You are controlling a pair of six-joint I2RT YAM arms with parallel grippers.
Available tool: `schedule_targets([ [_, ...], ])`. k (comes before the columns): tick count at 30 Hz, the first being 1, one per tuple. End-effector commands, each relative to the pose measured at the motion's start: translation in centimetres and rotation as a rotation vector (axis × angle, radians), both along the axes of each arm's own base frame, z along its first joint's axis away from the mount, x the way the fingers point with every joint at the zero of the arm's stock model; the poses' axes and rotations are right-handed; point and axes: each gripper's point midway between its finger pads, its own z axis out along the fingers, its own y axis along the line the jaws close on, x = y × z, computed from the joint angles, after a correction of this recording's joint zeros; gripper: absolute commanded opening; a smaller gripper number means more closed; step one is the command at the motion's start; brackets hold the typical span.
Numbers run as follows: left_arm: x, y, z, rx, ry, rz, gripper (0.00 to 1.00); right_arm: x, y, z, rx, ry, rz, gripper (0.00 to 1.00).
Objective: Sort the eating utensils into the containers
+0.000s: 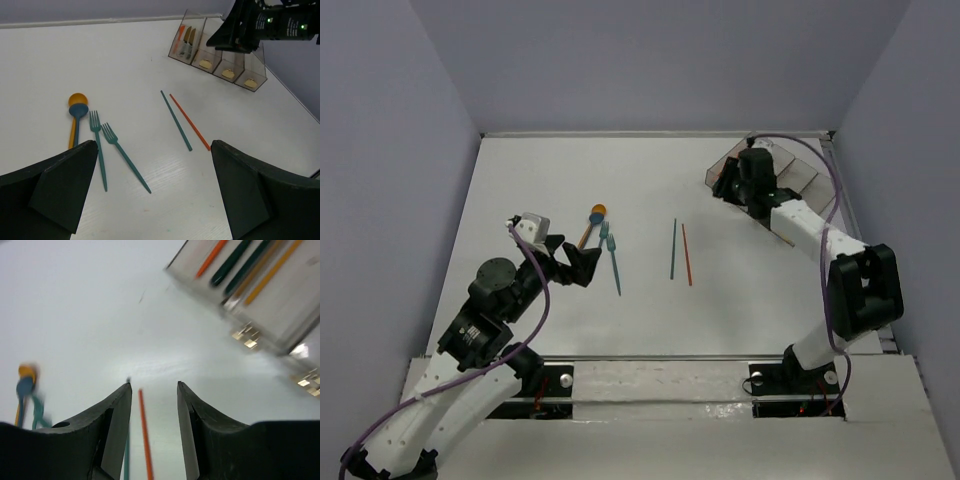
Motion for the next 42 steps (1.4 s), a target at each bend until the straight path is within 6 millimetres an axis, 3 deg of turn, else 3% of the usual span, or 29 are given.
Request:
schedule_targets([
  [1, 0.2, 0.0, 1.3, -0.024, -0.052, -0.001, 0.99, -6.3, 4.9, -4.7, -0.121, 0.098, 0.154, 0.47],
  [2, 0.2, 0.0, 1.3, -0.023, -0.050, -0.004, 0.99, -8.2, 6.2, -5.9, -0.155, 0.143, 0.196, 0.46],
  [6, 0.1, -0.1, 1.5, -0.029, -0.058, -0.010, 0.99, -12.2, 8.0, -8.3, -0.267, 0.231, 0.277, 0.45],
  [15, 0.0, 0.0, 1.5, -0.032, -0.057, -0.010, 0.99, -15.9, 10.9, -12.7, -0.394, 0.362, 0.379, 0.44],
  [19, 0.1, -0.1, 1.4, -0.030, -0.055, -0.012, 0.99, -16.4, 11.7, -14.0, -0.406, 0.391, 0.398, 0.43],
  [22, 0.1, -0.1, 1.4, -0.029, -0.054, -0.010, 0.99, -16.5, 11.7, -14.8, -0.429, 0.409, 0.388, 0.36],
  [27, 0.0, -0.1, 1.3, -0.027, -0.053, -0.010, 0.99, -16.3, 10.3, -15.2, -0.483, 0.425, 0.316, 0.07],
  [30, 0.1, -0.1, 1.4, -0.029, -0.054, -0.010, 0.99, -16.2, 9.6, -14.8, -0.493, 0.417, 0.277, 0.00],
  [35, 0.1, -0.1, 1.4, -0.028, -0.054, -0.012, 0.99, -15.0, 9.4, -11.7, -0.488, 0.333, 0.226, 0.00],
  [40, 0.1, -0.1, 1.4, -0.028, -0.054, -0.012, 0.99, -11.1, 8.9, -4.8, -0.376, 0.144, 0.153, 0.00],
  [42, 0.0, -0.1, 1.3, -0.029, -0.054, -0.010, 0.99, -8.6, 7.1, -1.7, -0.311, 0.053, 0.091, 0.00],
])
